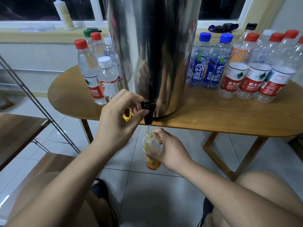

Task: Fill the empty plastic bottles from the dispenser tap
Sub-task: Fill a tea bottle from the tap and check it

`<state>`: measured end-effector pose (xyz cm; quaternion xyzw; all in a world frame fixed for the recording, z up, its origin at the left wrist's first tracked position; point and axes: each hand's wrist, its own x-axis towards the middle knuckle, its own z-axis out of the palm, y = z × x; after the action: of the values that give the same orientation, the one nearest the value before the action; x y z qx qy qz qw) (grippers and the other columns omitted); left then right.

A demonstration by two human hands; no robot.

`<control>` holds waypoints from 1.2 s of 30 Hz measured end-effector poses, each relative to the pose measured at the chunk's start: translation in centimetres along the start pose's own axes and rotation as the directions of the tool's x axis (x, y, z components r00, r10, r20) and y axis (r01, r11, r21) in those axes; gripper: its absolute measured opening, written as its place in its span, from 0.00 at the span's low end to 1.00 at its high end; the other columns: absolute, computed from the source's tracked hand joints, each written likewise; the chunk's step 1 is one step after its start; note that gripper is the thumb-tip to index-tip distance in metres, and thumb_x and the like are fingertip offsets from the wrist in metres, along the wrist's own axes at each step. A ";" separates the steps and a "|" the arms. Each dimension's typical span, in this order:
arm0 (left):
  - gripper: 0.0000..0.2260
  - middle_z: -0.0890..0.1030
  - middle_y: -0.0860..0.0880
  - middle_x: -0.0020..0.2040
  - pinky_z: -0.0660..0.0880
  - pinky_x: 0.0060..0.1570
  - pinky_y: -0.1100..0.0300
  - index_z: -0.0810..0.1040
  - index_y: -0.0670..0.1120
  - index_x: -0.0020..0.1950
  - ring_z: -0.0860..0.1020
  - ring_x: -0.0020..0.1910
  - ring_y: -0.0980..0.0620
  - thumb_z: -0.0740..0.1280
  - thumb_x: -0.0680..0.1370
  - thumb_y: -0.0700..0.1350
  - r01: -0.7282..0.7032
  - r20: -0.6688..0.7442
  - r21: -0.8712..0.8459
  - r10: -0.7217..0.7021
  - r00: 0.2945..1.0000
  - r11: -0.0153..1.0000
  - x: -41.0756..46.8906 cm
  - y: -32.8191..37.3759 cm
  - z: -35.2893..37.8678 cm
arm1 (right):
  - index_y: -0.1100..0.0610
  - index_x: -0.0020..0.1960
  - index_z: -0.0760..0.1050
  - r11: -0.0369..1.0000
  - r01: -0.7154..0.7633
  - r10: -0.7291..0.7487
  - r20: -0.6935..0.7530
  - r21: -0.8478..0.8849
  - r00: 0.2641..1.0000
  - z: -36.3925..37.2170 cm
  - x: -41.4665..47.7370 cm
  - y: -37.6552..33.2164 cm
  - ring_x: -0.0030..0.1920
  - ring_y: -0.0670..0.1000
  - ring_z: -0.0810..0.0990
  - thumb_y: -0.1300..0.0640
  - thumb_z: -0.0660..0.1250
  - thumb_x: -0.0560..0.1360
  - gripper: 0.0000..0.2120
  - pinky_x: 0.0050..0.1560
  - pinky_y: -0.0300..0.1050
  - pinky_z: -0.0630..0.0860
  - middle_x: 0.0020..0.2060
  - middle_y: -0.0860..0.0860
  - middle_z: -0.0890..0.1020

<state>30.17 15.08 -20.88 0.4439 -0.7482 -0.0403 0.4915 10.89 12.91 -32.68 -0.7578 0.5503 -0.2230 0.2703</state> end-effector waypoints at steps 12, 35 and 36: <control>0.08 0.77 0.51 0.43 0.71 0.42 0.61 0.81 0.44 0.53 0.76 0.42 0.54 0.79 0.79 0.38 0.001 0.003 0.008 -0.001 1.000 1.000 0.0 0.0 0.0 | 0.43 0.65 0.70 1.000 0.003 -0.003 -0.005 0.012 1.000 -0.1 -0.2 -0.1 0.57 0.53 0.83 0.39 0.73 0.70 0.27 0.56 0.54 0.81 0.57 0.46 0.82; 0.08 0.78 0.50 0.43 0.72 0.41 0.58 0.82 0.44 0.54 0.76 0.42 0.53 0.79 0.79 0.37 0.007 0.008 0.001 -0.007 1.000 1.000 0.0 0.0 -0.1 | 0.43 0.64 0.69 1.000 0.024 -0.024 -0.029 -0.006 0.999 0.0 -0.1 0.2 0.55 0.53 0.82 0.42 0.77 0.71 0.27 0.55 0.55 0.81 0.56 0.44 0.80; 0.08 0.78 0.50 0.43 0.72 0.41 0.58 0.82 0.44 0.54 0.76 0.42 0.53 0.78 0.79 0.37 0.008 0.007 -0.001 -0.008 1.000 1.000 0.0 0.1 -0.1 | 0.43 0.64 0.69 1.000 0.027 -0.027 -0.030 -0.006 0.999 0.0 -0.1 0.2 0.55 0.53 0.82 0.42 0.77 0.71 0.27 0.55 0.55 0.80 0.56 0.45 0.81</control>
<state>30.21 15.17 -20.84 0.4463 -0.7482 -0.0443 0.4889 10.78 12.92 -32.82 -0.7625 0.5448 -0.2362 0.2569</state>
